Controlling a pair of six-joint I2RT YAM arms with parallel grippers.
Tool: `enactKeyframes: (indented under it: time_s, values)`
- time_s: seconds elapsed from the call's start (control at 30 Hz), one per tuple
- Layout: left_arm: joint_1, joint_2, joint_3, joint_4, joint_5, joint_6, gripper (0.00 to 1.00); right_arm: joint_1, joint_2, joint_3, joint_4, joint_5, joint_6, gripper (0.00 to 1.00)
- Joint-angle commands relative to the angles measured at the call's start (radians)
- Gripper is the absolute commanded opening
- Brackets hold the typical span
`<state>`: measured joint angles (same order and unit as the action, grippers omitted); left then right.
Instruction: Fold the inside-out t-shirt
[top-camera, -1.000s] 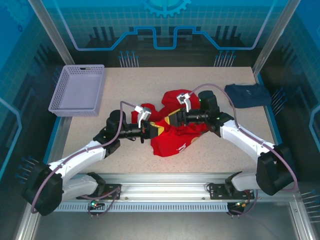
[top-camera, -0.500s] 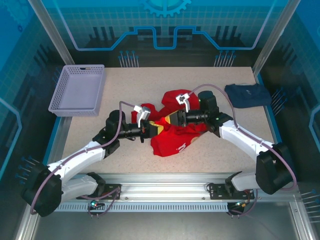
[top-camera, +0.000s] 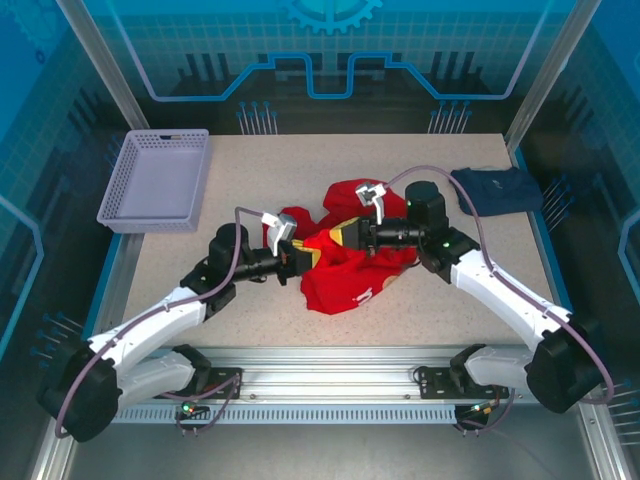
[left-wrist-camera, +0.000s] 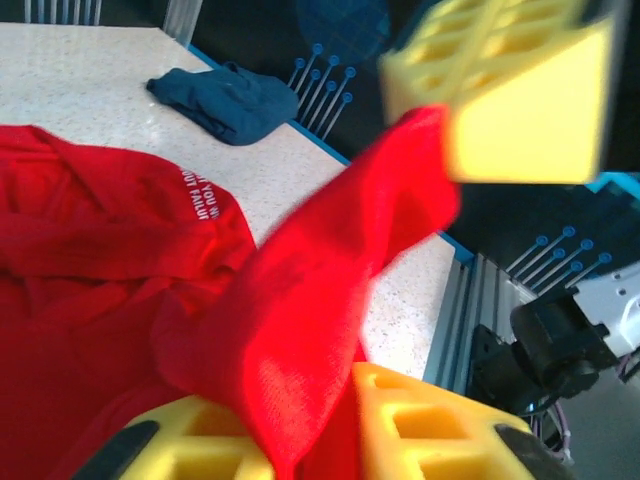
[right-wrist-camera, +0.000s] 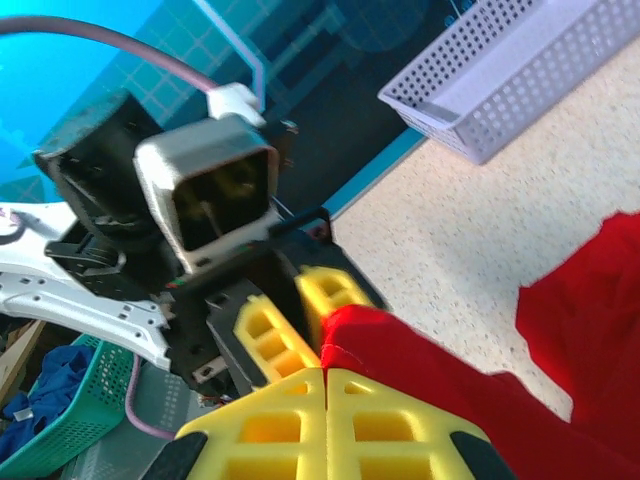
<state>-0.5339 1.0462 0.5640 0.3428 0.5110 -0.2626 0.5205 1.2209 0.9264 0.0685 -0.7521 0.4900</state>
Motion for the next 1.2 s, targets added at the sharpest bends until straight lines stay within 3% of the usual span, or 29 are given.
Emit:
enactKeyframes:
  time_s: [0.0, 0.1, 0.2, 0.4, 0.63, 0.73, 0.83, 0.9, 0.97, 1.07, 1.17]
  values:
    - [0.005, -0.043, -0.015, -0.042, -0.076, 0.038, 0.31, 0.033, -0.014, 0.055, -0.027, 0.029, -0.018, 0.0]
    - [0.002, -0.07, -0.012, -0.079, -0.115, 0.042, 0.46, 0.047, -0.01, 0.075, -0.031, 0.042, -0.018, 0.0]
    - [-0.013, -0.116, -0.021, -0.114, -0.181, 0.053, 0.53, 0.051, 0.001, 0.09, -0.048, 0.055, -0.024, 0.0]
    - [-0.104, -0.174, -0.007, -0.174, -0.297, 0.112, 0.6, 0.051, 0.028, 0.116, -0.085, 0.063, -0.033, 0.0]
    - [-0.161, 0.013, 0.084, -0.155, -0.34, 0.146, 0.64, 0.049, 0.027, 0.117, -0.08, 0.06, -0.03, 0.0]
    - [-0.161, 0.108, 0.125, -0.117, -0.317, 0.152, 0.51, 0.045, 0.012, 0.11, -0.102, 0.071, -0.041, 0.0]
    - [-0.16, 0.164, 0.154, -0.076, -0.22, 0.117, 0.27, 0.026, -0.01, 0.1, -0.134, 0.105, -0.047, 0.0]
    - [-0.154, 0.17, 0.152, -0.037, -0.127, 0.079, 0.13, 0.008, -0.023, 0.111, -0.224, 0.211, -0.052, 0.0]
    - [-0.136, 0.165, 0.134, 0.027, -0.027, 0.016, 0.03, 0.005, -0.027, 0.137, -0.35, 0.399, -0.081, 0.04]
    - [-0.099, 0.157, 0.085, 0.155, 0.094, -0.105, 0.0, 0.007, -0.029, 0.152, -0.452, 0.575, -0.12, 0.16]
    - [-0.06, 0.147, 0.049, 0.244, 0.132, -0.187, 0.0, 0.008, -0.035, 0.159, -0.483, 0.574, -0.169, 0.27]
